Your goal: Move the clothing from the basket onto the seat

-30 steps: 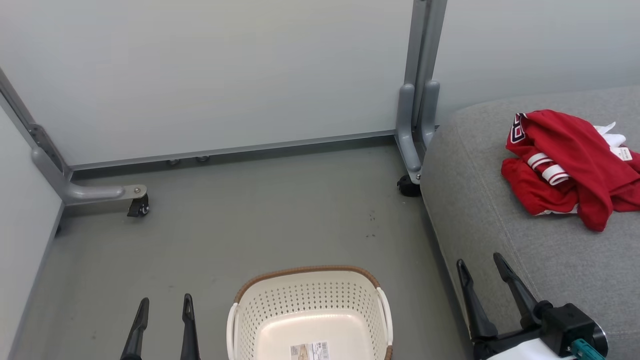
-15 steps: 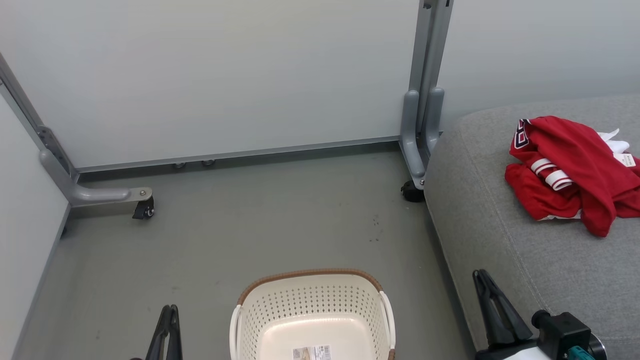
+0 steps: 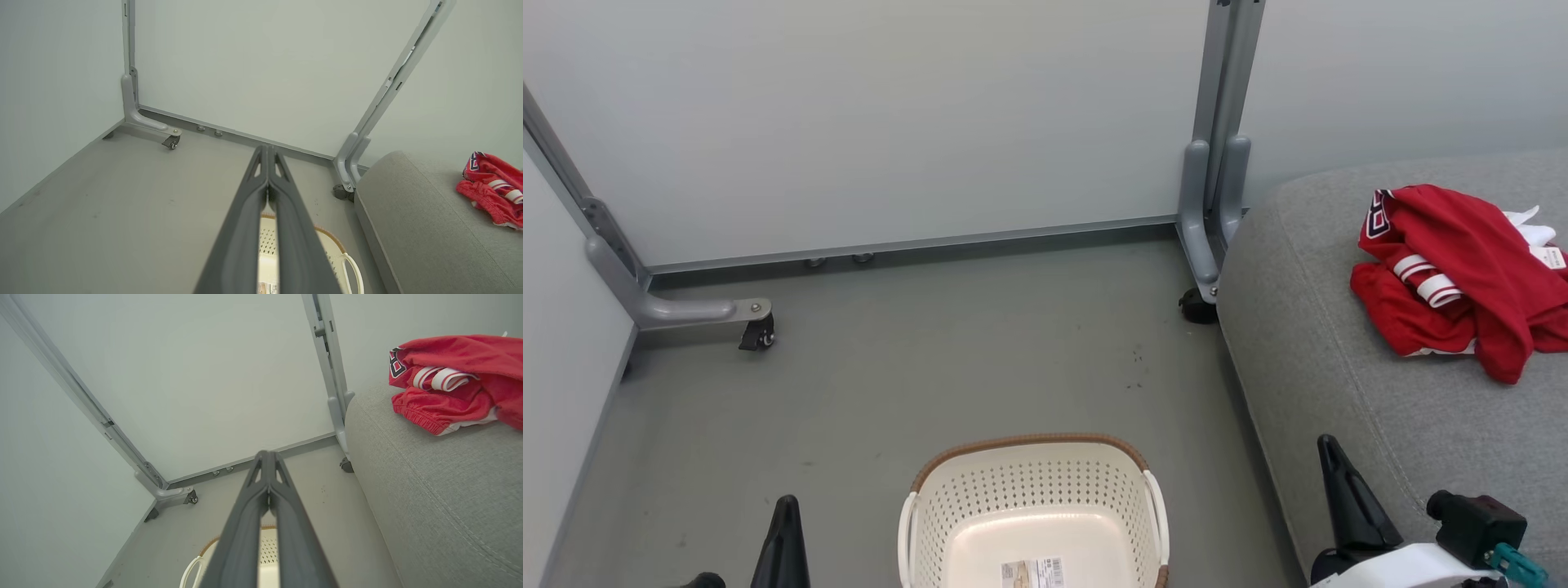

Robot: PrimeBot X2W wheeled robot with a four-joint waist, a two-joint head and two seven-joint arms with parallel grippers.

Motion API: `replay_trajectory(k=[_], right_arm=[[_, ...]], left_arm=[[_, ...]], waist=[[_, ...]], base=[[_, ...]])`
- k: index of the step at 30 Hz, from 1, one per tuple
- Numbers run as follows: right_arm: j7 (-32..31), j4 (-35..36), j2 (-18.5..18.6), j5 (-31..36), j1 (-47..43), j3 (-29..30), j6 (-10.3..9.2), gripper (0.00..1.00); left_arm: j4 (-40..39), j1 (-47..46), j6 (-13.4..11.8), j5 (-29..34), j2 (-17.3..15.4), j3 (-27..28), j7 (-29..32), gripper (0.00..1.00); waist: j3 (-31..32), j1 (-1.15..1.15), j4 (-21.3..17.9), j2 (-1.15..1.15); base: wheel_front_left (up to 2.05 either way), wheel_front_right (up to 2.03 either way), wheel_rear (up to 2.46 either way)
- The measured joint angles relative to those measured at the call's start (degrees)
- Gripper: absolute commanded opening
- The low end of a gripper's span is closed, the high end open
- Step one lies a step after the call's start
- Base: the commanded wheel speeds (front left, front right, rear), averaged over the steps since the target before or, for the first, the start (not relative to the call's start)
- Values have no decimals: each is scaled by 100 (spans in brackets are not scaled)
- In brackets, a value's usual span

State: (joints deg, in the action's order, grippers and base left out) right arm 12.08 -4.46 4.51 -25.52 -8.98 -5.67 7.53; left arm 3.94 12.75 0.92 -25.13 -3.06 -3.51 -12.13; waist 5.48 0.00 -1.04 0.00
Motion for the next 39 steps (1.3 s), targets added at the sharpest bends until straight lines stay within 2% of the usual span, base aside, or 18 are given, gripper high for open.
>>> replay_trajectory(k=[18, 39], right_arm=[[-366, -231, 30, -1707, 352, 179, -1, 0], [-737, -445, 36, -3281, 690, 398, -4, 0]], left_arm=[[259, -448, 162, -1723, -91, 132, 355, 0], [477, -855, 301, -3296, -124, 292, 732, 0]], waist=[[-91, 0, 17, 0], [-197, 0, 36, 0]], base=[[0, 0, 0], [0, 0, 0]])
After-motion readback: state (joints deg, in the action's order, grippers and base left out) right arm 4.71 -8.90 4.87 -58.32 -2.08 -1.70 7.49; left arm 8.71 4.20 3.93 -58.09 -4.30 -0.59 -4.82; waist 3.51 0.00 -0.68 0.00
